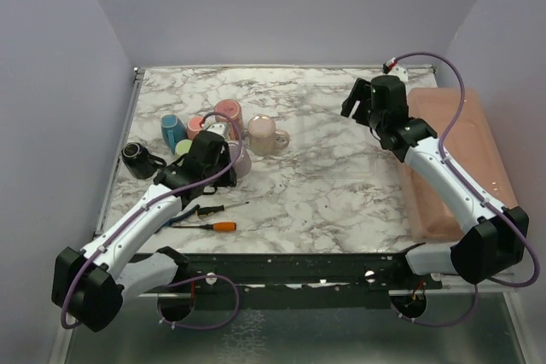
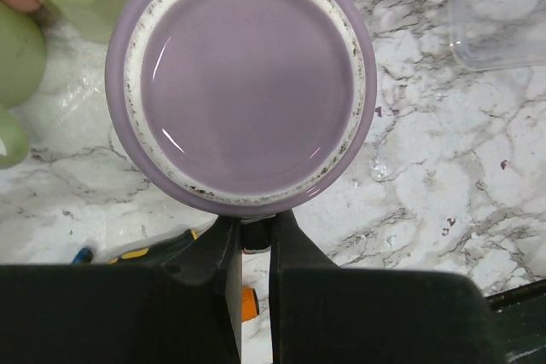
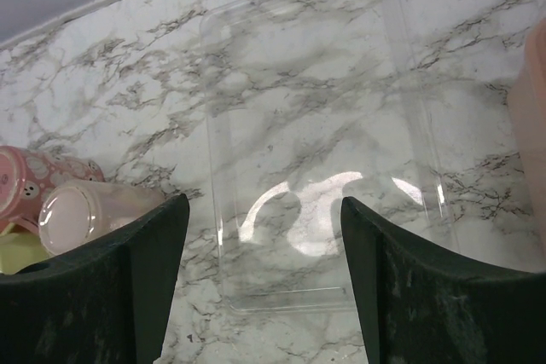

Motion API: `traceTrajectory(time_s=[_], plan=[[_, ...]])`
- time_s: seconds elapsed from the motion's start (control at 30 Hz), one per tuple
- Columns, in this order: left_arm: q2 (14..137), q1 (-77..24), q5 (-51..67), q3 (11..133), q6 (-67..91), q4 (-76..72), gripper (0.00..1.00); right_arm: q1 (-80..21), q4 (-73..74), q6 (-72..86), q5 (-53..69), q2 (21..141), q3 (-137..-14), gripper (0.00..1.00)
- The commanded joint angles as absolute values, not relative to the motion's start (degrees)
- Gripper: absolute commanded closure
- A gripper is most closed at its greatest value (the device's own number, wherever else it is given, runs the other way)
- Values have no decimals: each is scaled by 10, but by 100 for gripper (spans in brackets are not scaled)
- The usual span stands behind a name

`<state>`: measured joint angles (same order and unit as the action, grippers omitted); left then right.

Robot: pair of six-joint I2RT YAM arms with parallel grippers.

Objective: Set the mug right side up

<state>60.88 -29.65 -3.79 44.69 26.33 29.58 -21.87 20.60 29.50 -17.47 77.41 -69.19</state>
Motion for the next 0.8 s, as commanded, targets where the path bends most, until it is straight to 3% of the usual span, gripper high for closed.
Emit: traceTrajectory(time_s=[0.0, 0.33, 0.47, 0.77], plan=[[572, -297, -2, 516, 204, 262, 100, -222, 169, 301, -166, 748, -677, 24], [623, -297, -22, 705, 175, 202, 100, -208, 130, 312, -80, 734, -735, 21], [685, -297, 31, 773, 124, 162, 100, -141, 82, 349, 71, 741, -749, 20], [818, -297, 90, 914, 117, 81, 100, -99, -246, 431, 372, 738, -647, 17]])
